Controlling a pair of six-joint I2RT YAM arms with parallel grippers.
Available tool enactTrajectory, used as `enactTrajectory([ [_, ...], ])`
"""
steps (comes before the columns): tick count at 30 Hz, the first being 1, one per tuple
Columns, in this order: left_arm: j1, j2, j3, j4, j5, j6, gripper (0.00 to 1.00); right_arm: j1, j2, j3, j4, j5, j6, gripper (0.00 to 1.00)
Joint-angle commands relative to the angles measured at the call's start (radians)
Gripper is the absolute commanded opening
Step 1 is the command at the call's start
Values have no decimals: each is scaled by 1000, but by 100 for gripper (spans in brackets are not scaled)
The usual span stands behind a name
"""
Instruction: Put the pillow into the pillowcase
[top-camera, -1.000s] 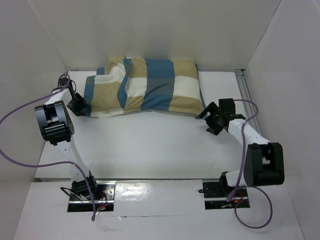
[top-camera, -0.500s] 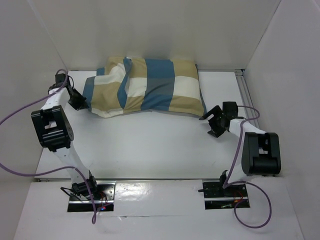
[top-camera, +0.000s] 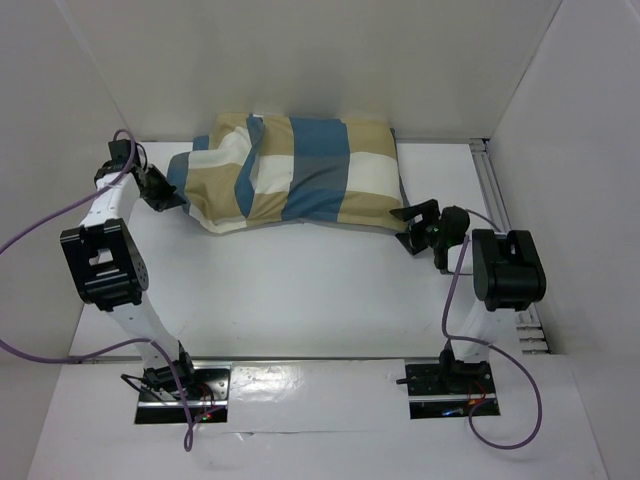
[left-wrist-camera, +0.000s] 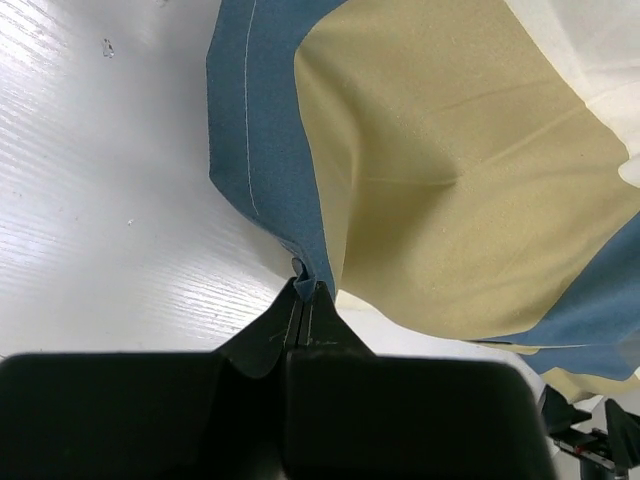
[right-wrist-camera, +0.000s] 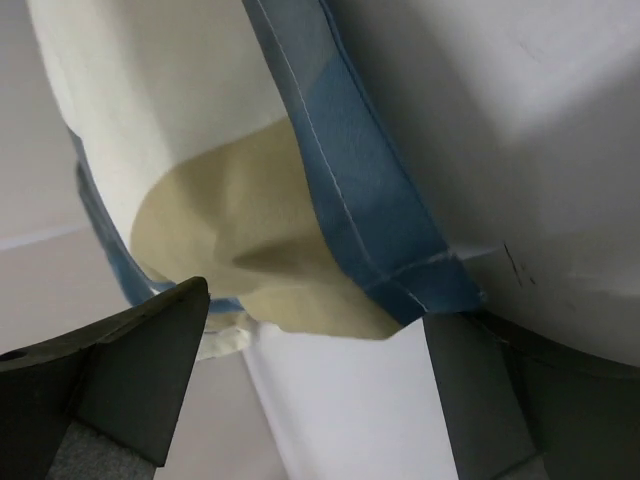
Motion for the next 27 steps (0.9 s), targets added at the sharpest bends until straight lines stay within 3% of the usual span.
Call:
enactTrajectory([
  [1, -1, -14, -1, 1, 26, -16, 0, -2, 58, -41, 289, 32, 113, 87],
  [4, -1, -14, -1, -9, 26, -16, 0, -2, 38, -50, 290, 88, 111, 67],
  [5, -1, -23, -1, -9, 26, -7, 0, -2, 15, -50, 273, 120, 102, 47],
  [8, -1, -32, 8, -21, 26, -6, 0, -11, -31, -29, 219, 156, 65, 19],
  [9, -1, -32, 8, -32, 26, -6, 0, -11, -43, -18, 192, 156, 48, 5],
  [10, -1, -32, 20, -32, 26, -6, 0, -20, -57, -18, 175, 167, 36, 0],
  [14, -1, -41, 72, -51, 50, -6, 0, -29, -141, 31, 60, 216, -31, 0],
  [17, 43, -41, 133, -61, 145, -17, 0, -51, -224, 94, -43, 216, -76, 0],
  [19, 64, -41, 195, -91, 213, -28, 0, -80, -293, 184, -233, 216, -151, 0],
  [20, 73, -41, 272, -107, 223, -28, 0, -89, -314, 300, -315, 252, -182, 0],
  [22, 113, -41, 345, -159, 207, -61, 0, -129, -389, 379, -466, 297, -249, 0],
  [27, 223, -95, 402, -128, 271, -123, 0, -192, -497, 464, -555, 351, -321, 0],
])
